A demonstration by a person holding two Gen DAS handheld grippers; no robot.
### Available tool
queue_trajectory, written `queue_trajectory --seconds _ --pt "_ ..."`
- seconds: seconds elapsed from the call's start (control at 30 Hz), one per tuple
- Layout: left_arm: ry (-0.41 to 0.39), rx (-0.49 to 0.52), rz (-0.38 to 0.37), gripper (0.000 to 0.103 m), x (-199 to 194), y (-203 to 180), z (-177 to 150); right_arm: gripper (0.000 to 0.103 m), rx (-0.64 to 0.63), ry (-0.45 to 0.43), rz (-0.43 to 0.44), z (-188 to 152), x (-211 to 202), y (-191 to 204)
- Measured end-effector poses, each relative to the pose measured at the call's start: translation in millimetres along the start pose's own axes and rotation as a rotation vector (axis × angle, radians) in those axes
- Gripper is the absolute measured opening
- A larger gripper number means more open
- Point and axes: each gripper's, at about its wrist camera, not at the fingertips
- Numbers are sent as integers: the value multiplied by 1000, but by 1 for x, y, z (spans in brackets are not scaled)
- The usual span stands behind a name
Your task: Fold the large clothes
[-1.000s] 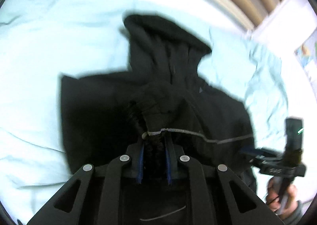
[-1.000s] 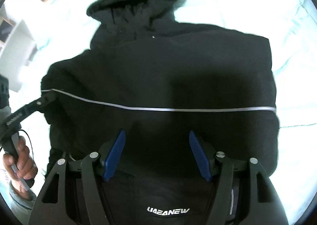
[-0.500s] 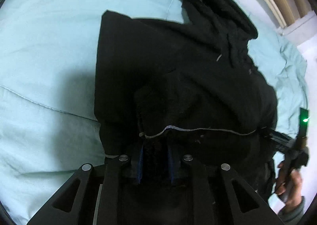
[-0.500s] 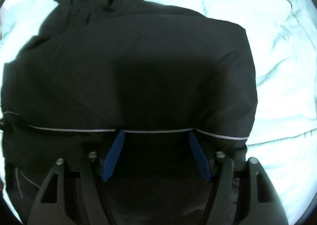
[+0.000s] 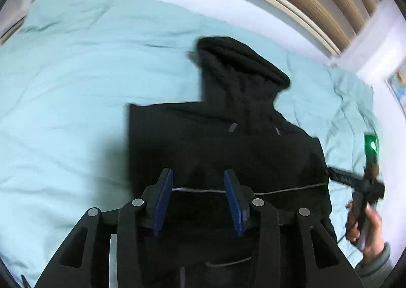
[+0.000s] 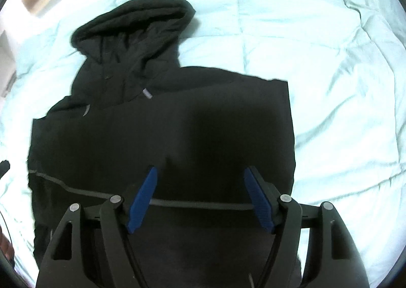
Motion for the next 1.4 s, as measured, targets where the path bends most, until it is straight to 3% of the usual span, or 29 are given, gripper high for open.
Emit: queue_trajectory --seconds 0.1,0.17,0.2,0.37,0.53,0.7,0.97,1.17,1.4 --pt "106 -11 16 43 49 3 -5 73 -11 8 -18 7 17 11" --pt "170 -54 70 43 83 17 -13 73 -43 57 -78 5 41 20" --pt "177 -79 63 43 94 25 -18 73 -70 82 -116 2 51 24" --pt "134 -100 44 43 86 27 -21 76 -104 86 -137 4 61 30" --pt "108 -140 17 43 70 26 -5 80 -104 98 -53 11 54 20" --pt "16 -81 10 43 47 13 35 80 -43 89 54 31 38 2" --pt "-82 -38 14 43 70 15 137 80 16 -93 109 121 23 4" --pt "-73 -49 28 43 124 26 189 80 61 -163 126 176 45 13" --pt "-45 -101 48 43 168 51 210 80 66 -130 141 209 82 23"
Point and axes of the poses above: each gripper's, at about its wrist camera, not at the fingertips, and x roughly the way its jaws point, y to its left, z to its top, and after that the axes turned 15 degrees about -z, right-handed
